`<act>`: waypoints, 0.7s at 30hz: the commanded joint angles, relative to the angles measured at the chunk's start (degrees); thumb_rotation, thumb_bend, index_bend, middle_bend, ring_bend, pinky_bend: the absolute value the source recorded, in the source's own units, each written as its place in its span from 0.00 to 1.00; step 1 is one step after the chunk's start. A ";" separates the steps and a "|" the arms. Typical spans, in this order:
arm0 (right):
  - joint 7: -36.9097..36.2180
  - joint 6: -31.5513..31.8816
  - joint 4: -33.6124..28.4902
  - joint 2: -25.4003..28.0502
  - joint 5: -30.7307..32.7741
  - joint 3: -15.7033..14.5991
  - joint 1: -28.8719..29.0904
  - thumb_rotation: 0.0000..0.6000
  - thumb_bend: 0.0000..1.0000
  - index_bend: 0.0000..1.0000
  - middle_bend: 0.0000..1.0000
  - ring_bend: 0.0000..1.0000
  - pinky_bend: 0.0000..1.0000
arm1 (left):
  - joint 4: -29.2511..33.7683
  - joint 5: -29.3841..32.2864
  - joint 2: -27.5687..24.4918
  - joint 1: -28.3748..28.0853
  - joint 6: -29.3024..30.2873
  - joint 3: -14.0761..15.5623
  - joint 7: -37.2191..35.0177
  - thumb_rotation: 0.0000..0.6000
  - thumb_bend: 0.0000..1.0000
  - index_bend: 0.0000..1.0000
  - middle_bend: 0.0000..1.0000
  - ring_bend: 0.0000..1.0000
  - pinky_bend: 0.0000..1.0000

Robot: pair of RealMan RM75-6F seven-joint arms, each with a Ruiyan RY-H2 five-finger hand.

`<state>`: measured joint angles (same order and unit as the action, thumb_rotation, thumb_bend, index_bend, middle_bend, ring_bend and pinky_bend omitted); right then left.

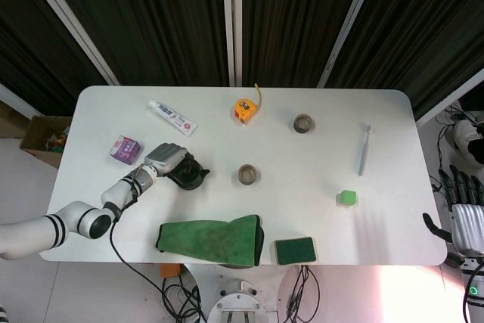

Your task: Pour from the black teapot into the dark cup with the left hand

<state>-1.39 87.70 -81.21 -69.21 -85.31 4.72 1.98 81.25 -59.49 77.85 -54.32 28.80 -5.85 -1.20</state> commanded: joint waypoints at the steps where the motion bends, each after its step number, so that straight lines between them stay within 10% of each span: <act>1: -0.01 0.02 -0.01 0.01 0.05 0.02 -0.01 1.00 0.23 0.00 0.00 0.00 0.00 | 0.27 -0.27 -0.22 -0.04 -0.24 0.12 -0.18 0.78 0.12 0.60 0.65 0.63 0.24; 21: -0.17 -0.12 0.17 -0.03 0.12 0.10 0.13 1.00 0.23 0.00 0.00 0.00 0.00 | 3.86 -0.75 -2.82 -1.12 -2.93 0.39 -2.10 0.78 0.12 0.66 0.71 0.70 0.24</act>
<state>-1.56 87.58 -81.05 -69.24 -85.19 4.82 2.11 85.06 -60.25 75.07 -55.40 25.89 -5.45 -3.26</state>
